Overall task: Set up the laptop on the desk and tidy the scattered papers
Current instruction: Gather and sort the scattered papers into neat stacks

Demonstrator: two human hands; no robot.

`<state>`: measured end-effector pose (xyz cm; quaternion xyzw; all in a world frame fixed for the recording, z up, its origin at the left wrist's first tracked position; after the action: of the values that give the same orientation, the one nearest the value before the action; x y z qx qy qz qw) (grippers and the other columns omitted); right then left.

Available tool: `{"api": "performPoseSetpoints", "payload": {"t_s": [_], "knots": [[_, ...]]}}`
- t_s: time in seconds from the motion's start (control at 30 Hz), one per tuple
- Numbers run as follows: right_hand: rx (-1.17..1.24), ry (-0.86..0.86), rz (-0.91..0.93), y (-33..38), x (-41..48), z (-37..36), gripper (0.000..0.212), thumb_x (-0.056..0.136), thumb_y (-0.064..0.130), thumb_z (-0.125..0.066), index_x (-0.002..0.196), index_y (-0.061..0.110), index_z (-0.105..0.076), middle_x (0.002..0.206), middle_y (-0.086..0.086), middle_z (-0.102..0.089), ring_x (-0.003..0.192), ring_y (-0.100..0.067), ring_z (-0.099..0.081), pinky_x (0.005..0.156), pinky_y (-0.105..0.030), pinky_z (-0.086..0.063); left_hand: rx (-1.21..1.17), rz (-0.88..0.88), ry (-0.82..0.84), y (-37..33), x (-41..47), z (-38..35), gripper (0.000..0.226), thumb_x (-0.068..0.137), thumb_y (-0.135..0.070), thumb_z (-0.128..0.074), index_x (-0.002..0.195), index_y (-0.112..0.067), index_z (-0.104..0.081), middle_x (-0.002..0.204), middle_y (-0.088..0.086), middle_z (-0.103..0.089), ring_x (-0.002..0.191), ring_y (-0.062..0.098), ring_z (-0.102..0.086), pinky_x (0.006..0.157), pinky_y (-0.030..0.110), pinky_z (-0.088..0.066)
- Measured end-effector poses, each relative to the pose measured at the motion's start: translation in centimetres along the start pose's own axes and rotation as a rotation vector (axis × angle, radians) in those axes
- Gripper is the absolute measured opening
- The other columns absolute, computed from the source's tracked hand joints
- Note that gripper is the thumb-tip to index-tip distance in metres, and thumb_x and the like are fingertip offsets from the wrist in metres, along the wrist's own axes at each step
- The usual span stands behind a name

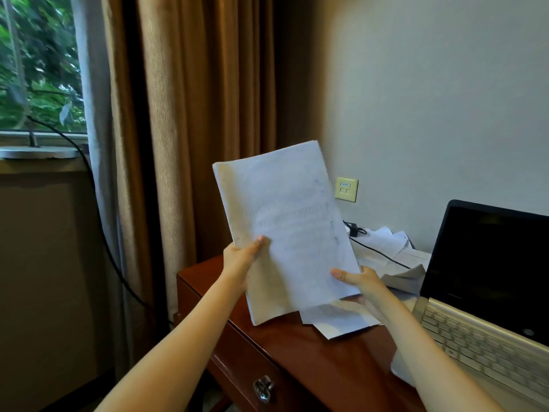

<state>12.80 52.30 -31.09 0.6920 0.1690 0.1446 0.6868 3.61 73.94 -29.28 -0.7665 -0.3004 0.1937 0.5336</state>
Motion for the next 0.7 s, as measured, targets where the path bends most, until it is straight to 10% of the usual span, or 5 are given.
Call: {"api": "performPoseSetpoints", "payload": {"t_s": [0.17,0.47,0.6,0.7], "knots": [[0.349,-0.134,-0.048,-0.7,0.5,0.2,0.041,0.080,0.006,-0.069,0.118,0.000,-0.057,0.109,-0.014,-0.065,0.089,-0.025,-0.063,0.061,-0.032,-0.055,-0.149,0.259,-0.110,2.2,-0.4,-0.3,0.060,0.078,-0.016,-0.075,0.131,-0.002,-0.048,0.128,0.015,-0.056,0.116,0.038,-0.055,0.099,0.054,-0.044],[0.242,-0.139,-0.158,-3.8,0.1,-1.5,0.034,0.086,-0.007,-0.057,0.120,-0.001,-0.055,0.090,-0.014,-0.063,0.079,-0.026,-0.059,0.061,-0.033,-0.048,-0.054,0.480,-0.183,5.6,-1.7,1.1,0.051,0.081,0.000,-0.070,0.126,0.003,-0.047,0.128,0.018,-0.055,0.113,0.038,-0.056,0.095,0.050,-0.047],[0.175,-0.127,-0.175,-4.0,0.5,-1.4,0.030,0.088,-0.006,-0.055,0.117,0.003,-0.053,0.086,-0.011,-0.061,0.079,-0.026,-0.058,0.055,-0.033,-0.049,0.322,0.388,-0.166,5.3,-1.4,1.3,0.064,0.088,0.004,-0.054,0.142,0.000,-0.019,0.136,0.016,-0.042,0.111,0.031,-0.049,0.081,0.032,-0.042],[0.099,-0.133,-0.184,-3.7,0.7,-1.3,0.026,0.089,-0.006,-0.055,0.115,0.001,-0.054,0.086,-0.011,-0.061,0.085,-0.030,-0.058,0.057,-0.035,-0.047,0.819,0.171,-0.210,4.5,-2.2,1.3,0.093,0.085,-0.003,-0.060,0.149,-0.011,0.007,0.150,0.018,-0.020,0.126,0.035,-0.040,0.099,0.035,-0.042]]}}
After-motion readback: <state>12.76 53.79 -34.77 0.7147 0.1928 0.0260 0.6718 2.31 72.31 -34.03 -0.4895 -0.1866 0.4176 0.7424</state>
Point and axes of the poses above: each hand's wrist, its own x-axis towards the middle knuckle, its own z-axis out of the back of the hand, y = z × x, the point moved 2 cm from there along x, towards the middle knuckle
